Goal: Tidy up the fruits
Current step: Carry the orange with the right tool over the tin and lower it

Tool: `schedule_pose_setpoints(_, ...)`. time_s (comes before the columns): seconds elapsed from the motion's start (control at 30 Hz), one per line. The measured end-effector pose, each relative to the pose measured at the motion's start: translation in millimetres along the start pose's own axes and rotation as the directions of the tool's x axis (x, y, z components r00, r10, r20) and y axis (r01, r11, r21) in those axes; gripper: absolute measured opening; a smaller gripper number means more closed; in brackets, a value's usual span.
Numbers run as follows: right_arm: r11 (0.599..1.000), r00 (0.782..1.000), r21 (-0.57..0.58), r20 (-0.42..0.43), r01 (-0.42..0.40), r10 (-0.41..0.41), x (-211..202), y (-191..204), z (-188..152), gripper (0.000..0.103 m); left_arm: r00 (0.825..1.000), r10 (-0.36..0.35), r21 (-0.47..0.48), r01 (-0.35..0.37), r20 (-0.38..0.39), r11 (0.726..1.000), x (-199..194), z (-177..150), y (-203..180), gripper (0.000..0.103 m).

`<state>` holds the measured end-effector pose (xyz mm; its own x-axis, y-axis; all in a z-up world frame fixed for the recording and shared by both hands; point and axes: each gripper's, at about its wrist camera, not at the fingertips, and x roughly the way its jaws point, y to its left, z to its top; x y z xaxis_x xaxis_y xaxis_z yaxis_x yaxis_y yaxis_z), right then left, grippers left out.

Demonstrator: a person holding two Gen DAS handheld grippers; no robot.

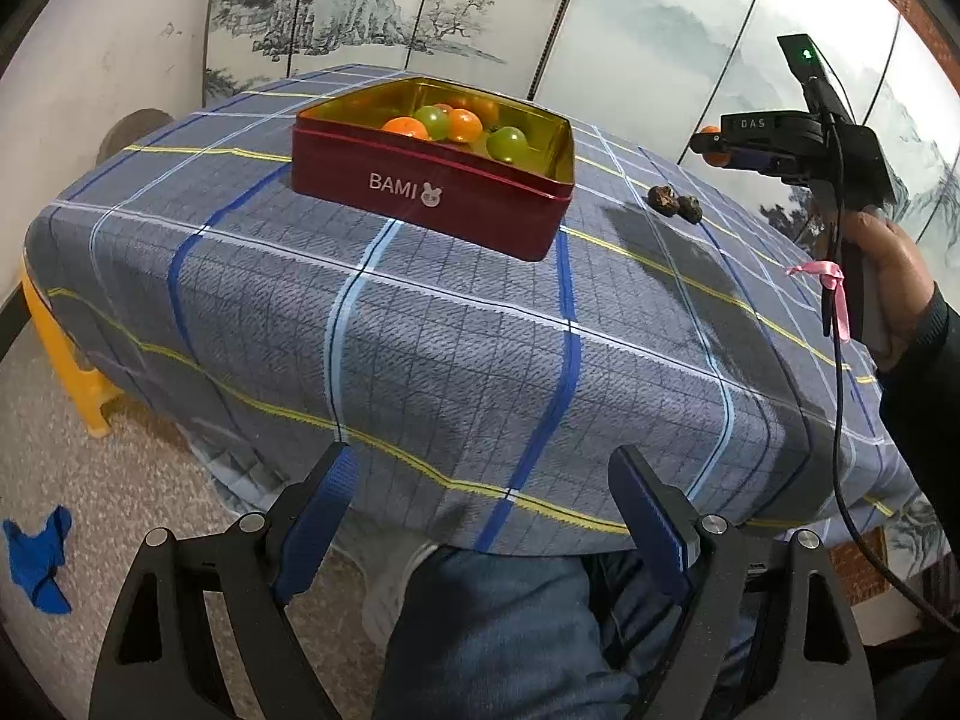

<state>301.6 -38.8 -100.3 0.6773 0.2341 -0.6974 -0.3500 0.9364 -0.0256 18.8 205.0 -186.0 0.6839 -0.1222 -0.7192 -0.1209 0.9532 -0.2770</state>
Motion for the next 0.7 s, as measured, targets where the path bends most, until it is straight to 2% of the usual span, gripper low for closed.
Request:
schedule_pose_setpoints(0.2,0.999,1.0,-0.03,0.007,-0.026,0.026,-5,22,4,0.033,1.0,-0.006,-0.018,0.006,-0.007,1.0,1,-5,6,0.086)
schedule_pose_setpoints(0.4,0.992,0.994,-0.064,0.0,-0.107,0.108,-9,56,9,0.033,1.0,0.0,-0.032,0.0,-0.006,0.999,0,-8,12,0.086)
schedule_pose_setpoints(0.6,0.967,0.977,-0.138,-0.045,-0.215,0.21,-4,108,6,0.033,1.0,0.008,-0.06,-0.008,0.0,0.998,-4,-12,24,0.086)
schedule_pose_setpoints(0.7,0.943,0.96,-0.185,-0.085,-0.277,0.265,0,137,-1,0.033,1.0,0.012,-0.081,-0.012,-0.004,0.997,-5,-14,31,0.086)
